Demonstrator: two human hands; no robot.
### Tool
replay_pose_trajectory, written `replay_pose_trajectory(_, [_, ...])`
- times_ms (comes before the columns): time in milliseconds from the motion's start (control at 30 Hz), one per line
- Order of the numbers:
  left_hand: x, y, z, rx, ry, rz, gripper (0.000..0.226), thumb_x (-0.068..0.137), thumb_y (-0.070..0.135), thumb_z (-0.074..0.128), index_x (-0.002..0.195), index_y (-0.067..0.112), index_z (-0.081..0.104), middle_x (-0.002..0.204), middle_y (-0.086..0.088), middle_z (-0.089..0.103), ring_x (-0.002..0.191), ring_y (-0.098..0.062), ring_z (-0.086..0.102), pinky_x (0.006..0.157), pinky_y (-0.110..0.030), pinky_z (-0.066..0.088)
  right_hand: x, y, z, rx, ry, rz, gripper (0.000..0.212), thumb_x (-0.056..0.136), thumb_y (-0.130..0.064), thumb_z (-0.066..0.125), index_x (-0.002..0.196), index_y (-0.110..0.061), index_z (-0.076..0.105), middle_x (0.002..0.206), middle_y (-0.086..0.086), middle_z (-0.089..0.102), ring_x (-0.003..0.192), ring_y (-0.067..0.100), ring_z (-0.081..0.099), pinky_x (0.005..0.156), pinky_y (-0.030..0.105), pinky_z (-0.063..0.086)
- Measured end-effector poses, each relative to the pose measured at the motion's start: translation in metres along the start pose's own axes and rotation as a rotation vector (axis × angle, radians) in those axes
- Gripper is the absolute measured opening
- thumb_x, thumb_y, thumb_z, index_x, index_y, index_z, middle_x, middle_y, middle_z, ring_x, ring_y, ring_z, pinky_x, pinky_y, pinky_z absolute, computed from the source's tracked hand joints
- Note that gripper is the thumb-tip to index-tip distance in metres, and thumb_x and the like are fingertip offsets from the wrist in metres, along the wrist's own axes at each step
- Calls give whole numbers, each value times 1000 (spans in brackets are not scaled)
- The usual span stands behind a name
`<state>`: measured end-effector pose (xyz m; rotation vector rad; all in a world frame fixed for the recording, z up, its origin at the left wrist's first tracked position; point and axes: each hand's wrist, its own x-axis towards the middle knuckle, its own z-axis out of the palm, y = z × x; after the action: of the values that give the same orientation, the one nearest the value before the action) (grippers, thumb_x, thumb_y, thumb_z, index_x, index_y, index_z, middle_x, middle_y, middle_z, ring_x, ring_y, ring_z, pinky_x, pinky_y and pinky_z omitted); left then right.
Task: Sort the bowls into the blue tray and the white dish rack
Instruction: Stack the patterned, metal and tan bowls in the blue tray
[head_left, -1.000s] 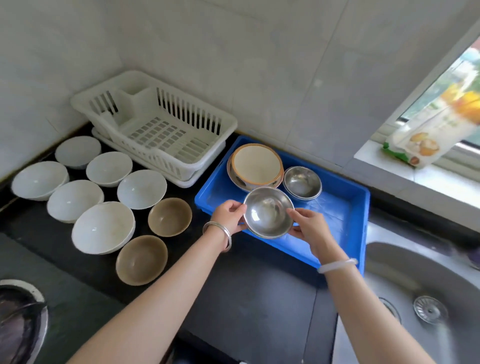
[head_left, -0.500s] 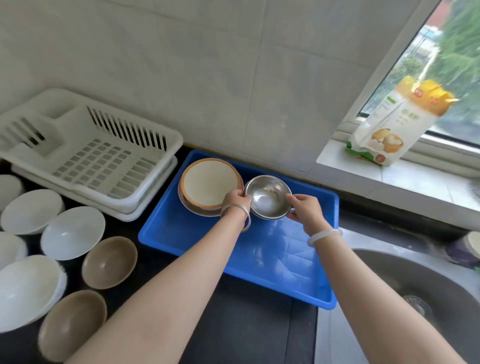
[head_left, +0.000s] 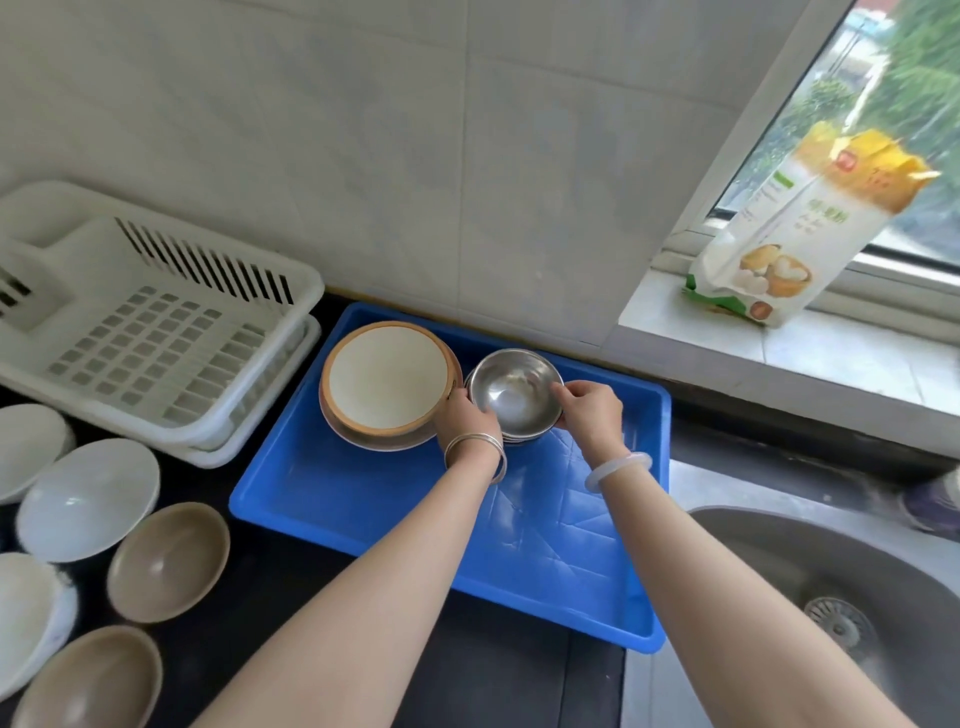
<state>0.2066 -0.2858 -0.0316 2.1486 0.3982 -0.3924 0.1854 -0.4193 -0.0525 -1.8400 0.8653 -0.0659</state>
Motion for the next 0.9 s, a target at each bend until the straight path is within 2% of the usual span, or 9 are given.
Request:
replay_pose_trajectory(100, [-2,-3,3,57,3,-6,30,88,11,52,116,2,55,120,-16,59,108,-34,57,86,-41,50,1,1,3,-35,9,-27,21,89,-24,62,69,-19,65,73,9,70,76,29,70,80,48,57])
replay_pose_trajectory(200, [-3,-7,6,82,-9,-30,35,88,13,51,121,3,53,131,-15,50,114,-34,53,94,-43,47,2,3,7,-65,13,-44,15,90,-27,61,84,-15,68,81,7,71,80,28,69,82,47,56])
replay_pose_trajectory(267, [-4,-10,8,54,-8,-37,35,88,13,52,122,4,53,136,-14,44,116,-33,51,98,-42,45,0,4,8,-83,25,-51,21,90,-29,60,98,-11,68,92,6,72,85,24,66,82,41,54])
replay_pose_trajectory(333, [-6,-13,10,-12,-5,-36,36,89,13,53,123,5,52,140,-13,39,120,-32,49,100,-38,42,-3,6,8,-90,38,-86,24,91,-29,59,105,-11,68,100,5,71,87,18,62,76,30,46])
replay_pose_trajectory(400, [-7,-16,11,-73,11,-24,35,89,12,53,123,6,53,140,-13,40,123,-30,48,103,-37,41,-8,9,9,-82,42,-121,26,92,-27,58,111,-11,67,106,5,68,95,18,59,78,27,40])
replay_pose_trajectory(533, [-15,-22,12,-166,30,8,38,89,12,52,127,11,53,135,-10,51,123,-27,48,102,-40,42,-16,14,11,-65,33,-114,35,96,-29,52,124,-10,61,122,9,62,115,24,54,89,28,38])
replay_pose_trajectory(667, [-21,-27,10,-225,-23,-5,40,91,16,49,131,15,49,134,-7,54,122,-26,51,101,-40,43,-22,14,6,-49,-13,-112,39,98,-29,47,131,-10,56,131,9,59,124,23,51,97,27,36])
replay_pose_trajectory(800, [-26,-35,-4,-232,-82,6,31,92,18,46,120,13,57,126,-5,62,109,-20,57,87,-28,42,-36,11,-5,-57,-38,-114,38,99,-28,46,131,-11,56,132,4,60,124,20,51,94,22,34])
replay_pose_trajectory(900, [-35,-46,-24,-244,-117,24,38,93,19,47,130,12,50,134,-3,56,120,-18,53,94,-26,39,-58,8,-9,-78,-5,-168,34,98,-26,46,126,-12,59,125,4,63,112,18,57,86,22,38])
